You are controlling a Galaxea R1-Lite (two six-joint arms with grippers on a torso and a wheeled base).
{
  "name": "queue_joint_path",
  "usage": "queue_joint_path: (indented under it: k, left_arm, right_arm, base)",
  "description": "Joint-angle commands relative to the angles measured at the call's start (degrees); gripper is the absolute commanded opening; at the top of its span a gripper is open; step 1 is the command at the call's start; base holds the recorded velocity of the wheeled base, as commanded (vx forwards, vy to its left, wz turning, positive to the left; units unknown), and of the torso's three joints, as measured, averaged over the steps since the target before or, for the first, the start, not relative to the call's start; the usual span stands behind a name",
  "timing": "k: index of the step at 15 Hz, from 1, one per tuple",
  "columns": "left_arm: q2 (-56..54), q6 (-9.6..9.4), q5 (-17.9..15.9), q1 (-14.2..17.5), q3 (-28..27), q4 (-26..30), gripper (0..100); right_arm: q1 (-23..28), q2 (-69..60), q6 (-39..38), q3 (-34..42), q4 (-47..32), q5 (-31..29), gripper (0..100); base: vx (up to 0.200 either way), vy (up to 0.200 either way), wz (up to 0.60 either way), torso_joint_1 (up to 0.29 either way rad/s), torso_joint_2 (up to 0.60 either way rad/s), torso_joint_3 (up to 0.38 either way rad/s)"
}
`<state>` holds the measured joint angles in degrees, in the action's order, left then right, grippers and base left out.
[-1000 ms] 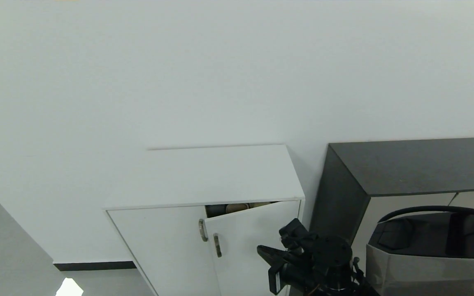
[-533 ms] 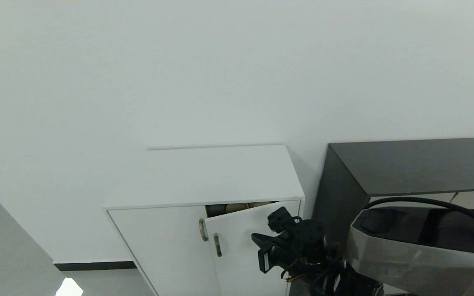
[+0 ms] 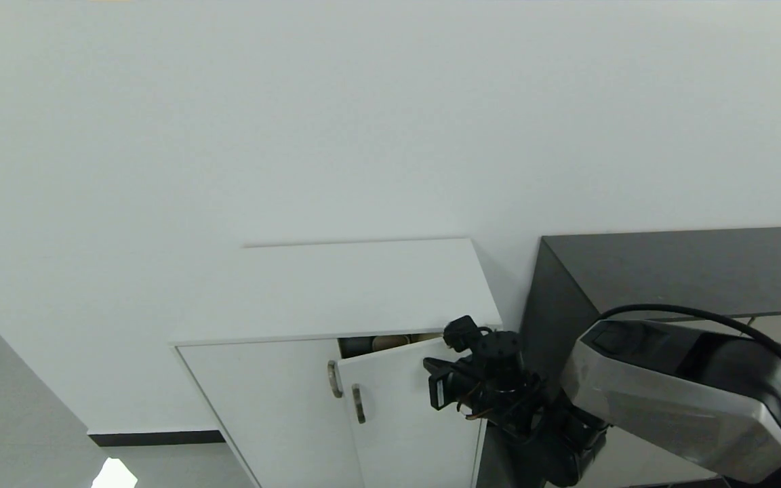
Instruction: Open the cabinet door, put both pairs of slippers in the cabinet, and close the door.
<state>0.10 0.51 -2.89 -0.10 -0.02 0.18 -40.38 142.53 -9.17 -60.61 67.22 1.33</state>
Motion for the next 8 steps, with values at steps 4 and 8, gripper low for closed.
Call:
queue_joint_path:
  k: [4,8]
  left_arm:
    - [-0.01,0.02,-0.01,0.01,-0.06,-0.01,0]
    - [-0.01,0.02,-0.01,0.01,-0.06,-0.01,0]
  right_arm:
    - [1.79,1.43,1.61,-5.39,-3.15,-0.01,0]
    - [1.97,1.70,1.70,-6.71,-4.47,-0.01,0]
  base:
    - [0.000,0.000,0.00,0.000,0.00,0.000]
    - [0.000,0.000,0.00,0.000,0.00,0.000]
